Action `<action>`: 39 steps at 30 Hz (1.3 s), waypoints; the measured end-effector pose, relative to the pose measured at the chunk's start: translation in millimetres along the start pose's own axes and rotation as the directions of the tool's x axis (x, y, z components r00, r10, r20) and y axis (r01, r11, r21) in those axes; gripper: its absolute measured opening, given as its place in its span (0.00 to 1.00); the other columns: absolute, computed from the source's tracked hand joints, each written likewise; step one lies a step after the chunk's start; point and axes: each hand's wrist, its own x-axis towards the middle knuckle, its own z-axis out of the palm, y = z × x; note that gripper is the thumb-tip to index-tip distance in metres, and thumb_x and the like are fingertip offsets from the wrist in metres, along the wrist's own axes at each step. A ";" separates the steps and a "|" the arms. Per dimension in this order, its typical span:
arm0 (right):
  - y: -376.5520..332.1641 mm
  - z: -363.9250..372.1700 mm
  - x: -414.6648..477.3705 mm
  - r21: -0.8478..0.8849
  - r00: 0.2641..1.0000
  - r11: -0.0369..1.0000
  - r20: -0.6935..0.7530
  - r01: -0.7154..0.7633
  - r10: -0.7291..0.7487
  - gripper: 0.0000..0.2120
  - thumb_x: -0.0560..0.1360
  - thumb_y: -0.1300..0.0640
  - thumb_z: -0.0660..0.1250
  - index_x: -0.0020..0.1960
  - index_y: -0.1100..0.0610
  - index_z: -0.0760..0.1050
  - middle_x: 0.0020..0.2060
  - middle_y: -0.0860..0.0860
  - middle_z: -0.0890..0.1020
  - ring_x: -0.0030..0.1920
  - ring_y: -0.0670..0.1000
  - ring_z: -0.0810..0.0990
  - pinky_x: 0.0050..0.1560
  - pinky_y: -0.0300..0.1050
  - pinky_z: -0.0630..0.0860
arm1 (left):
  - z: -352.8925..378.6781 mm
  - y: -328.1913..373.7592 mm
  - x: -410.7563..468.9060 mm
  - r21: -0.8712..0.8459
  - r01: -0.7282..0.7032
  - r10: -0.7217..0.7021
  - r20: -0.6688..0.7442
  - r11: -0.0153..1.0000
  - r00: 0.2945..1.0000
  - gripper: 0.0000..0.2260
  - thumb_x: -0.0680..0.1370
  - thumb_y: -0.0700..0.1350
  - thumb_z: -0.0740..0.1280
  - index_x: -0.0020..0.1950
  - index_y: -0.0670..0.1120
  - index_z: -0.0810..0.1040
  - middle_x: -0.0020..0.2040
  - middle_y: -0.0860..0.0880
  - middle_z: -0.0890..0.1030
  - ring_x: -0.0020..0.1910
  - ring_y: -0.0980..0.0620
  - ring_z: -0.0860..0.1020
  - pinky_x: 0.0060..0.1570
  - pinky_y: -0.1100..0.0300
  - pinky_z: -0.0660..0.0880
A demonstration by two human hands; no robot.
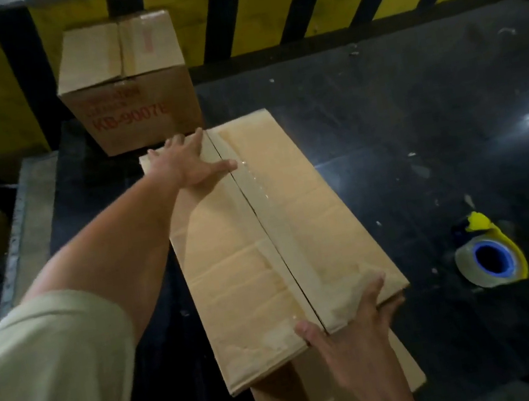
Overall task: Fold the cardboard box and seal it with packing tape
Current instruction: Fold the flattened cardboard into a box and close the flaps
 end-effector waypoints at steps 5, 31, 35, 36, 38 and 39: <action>3.9 -8.4 6.3 0.194 0.978 0.959 -0.078 0.207 -0.196 0.65 0.66 0.35 0.74 0.71 0.43 0.19 0.79 0.51 0.36 0.79 0.53 0.43 0.77 0.51 0.51 | -4.8 -19.9 -16.3 0.010 0.112 -0.111 -0.033 0.994 0.993 0.55 0.62 0.84 0.61 0.82 0.61 0.50 0.80 0.38 0.58 0.77 0.31 0.56 0.73 0.31 0.57; -39.3 -102.9 134.1 -0.087 0.816 0.819 0.195 0.567 -0.544 0.34 0.80 0.44 0.61 0.80 0.46 0.50 0.77 0.46 0.61 0.75 0.51 0.62 0.73 0.52 0.63 | 73.9 -26.8 -285.1 -0.614 0.617 -0.747 0.065 0.493 0.662 0.50 0.67 0.74 0.71 0.81 0.56 0.53 0.73 0.39 0.70 0.68 0.33 0.71 0.62 0.36 0.72; -17.8 -109.9 137.3 0.054 0.844 0.852 0.111 0.521 -0.524 0.27 0.82 0.42 0.55 0.79 0.42 0.52 0.75 0.43 0.64 0.73 0.50 0.66 0.69 0.49 0.64 | 76.6 -15.5 -291.1 -0.609 0.595 -0.709 0.075 0.524 0.701 0.50 0.68 0.73 0.71 0.82 0.56 0.51 0.75 0.38 0.67 0.71 0.33 0.69 0.64 0.35 0.70; -15.4 -110.4 140.4 0.063 0.861 0.865 0.084 0.497 -0.501 0.26 0.82 0.42 0.53 0.79 0.41 0.53 0.75 0.43 0.64 0.74 0.51 0.66 0.70 0.51 0.64 | 76.5 -13.2 -292.1 -0.627 0.582 -0.704 0.075 0.517 0.706 0.50 0.69 0.71 0.72 0.82 0.56 0.52 0.76 0.38 0.66 0.71 0.33 0.68 0.66 0.35 0.69; -13.8 -111.4 146.4 0.053 0.875 0.876 0.056 0.479 -0.481 0.25 0.81 0.41 0.52 0.78 0.42 0.58 0.73 0.44 0.68 0.72 0.53 0.69 0.69 0.54 0.66 | 78.0 -10.7 -293.9 -0.662 0.560 -0.709 0.061 0.498 0.703 0.48 0.69 0.69 0.73 0.82 0.56 0.53 0.76 0.38 0.67 0.71 0.33 0.68 0.67 0.36 0.69; -13.8 -112.4 149.4 0.055 0.870 0.871 0.049 0.488 -0.491 0.23 0.81 0.41 0.52 0.74 0.41 0.63 0.70 0.44 0.73 0.68 0.52 0.72 0.66 0.54 0.70 | 78.0 -9.7 -294.1 -0.674 0.552 -0.711 0.057 0.490 0.701 0.47 0.70 0.69 0.73 0.82 0.57 0.54 0.75 0.39 0.68 0.70 0.33 0.69 0.67 0.36 0.70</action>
